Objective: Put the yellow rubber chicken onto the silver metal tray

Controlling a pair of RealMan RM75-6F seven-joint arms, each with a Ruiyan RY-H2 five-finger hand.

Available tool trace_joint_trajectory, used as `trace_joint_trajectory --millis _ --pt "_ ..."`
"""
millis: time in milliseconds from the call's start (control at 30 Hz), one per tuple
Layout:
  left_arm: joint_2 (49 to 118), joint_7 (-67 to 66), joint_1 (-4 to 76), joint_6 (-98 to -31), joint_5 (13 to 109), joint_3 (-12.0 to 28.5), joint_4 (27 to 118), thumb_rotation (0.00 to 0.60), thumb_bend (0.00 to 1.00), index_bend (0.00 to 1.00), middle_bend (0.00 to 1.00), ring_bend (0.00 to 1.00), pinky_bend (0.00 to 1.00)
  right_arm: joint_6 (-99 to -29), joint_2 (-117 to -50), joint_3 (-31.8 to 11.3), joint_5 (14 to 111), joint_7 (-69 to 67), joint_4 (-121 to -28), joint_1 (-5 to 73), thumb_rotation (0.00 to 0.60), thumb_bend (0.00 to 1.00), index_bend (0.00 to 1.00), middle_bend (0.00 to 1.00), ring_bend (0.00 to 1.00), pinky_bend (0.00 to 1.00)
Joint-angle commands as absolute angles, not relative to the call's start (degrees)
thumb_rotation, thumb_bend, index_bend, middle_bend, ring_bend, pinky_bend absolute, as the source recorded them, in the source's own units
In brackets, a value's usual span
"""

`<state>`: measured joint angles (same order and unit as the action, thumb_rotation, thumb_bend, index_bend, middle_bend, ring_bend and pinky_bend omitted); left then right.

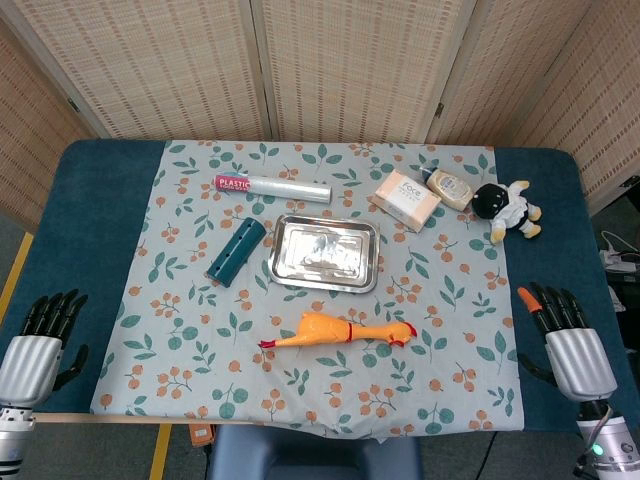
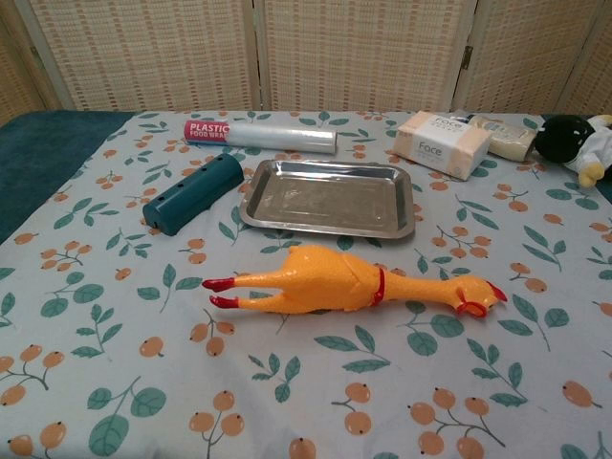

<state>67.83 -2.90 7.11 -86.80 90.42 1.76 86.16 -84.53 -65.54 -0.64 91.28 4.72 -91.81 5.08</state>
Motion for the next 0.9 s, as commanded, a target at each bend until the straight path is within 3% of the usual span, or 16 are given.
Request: trace_joint_trajectory --millis 33,267,433,700,900 --pt "67.6 -3.1 6.9 -87.0 90.2 1.6 86.8 0.6 0.46 0.0 0.0 0.0 0.05 -84.2 -65.2 -0.4 91.6 4.5 -92.0 5.2 0.6 0.17 0.0 0.0 0.0 0.0" --pt "67.4 -2.1 7.8 -85.3 90.5 1.3 86.9 0.6 0.46 0.0 0.0 0.0 0.05 -81.6 -65.7 0.6 93.6 1.4 -92.6 6.9 0.6 0.17 0.0 0.0 0.0 0.0" --pt "67.0 -0.7 8.4 -83.6 89.8 1.2 86.9 0.6 0.46 0.0 0.0 0.0 0.05 -75.4 -68.1 -0.7 92.1 9.8 -97.3 10.7 0.6 0.17 0.01 0.0 0.0 0.0" --pt "65.8 0.2 8.6 -82.6 89.5 0.8 88.0 0.6 0.46 0.0 0.0 0.0 0.05 -61.0 -75.0 -4.9 80.7 25.3 -105.3 19.5 0.6 0.17 0.17 0.0 0.0 0.0" --pt "65.2 1.1 8.7 -82.2 89.5 0.6 88.3 0.6 0.45 0.0 0.0 0.0 0.05 -57.5 -82.0 -7.3 71.9 33.0 -103.9 24.2 0.6 0.17 0.26 0.0 0.0 0.0"
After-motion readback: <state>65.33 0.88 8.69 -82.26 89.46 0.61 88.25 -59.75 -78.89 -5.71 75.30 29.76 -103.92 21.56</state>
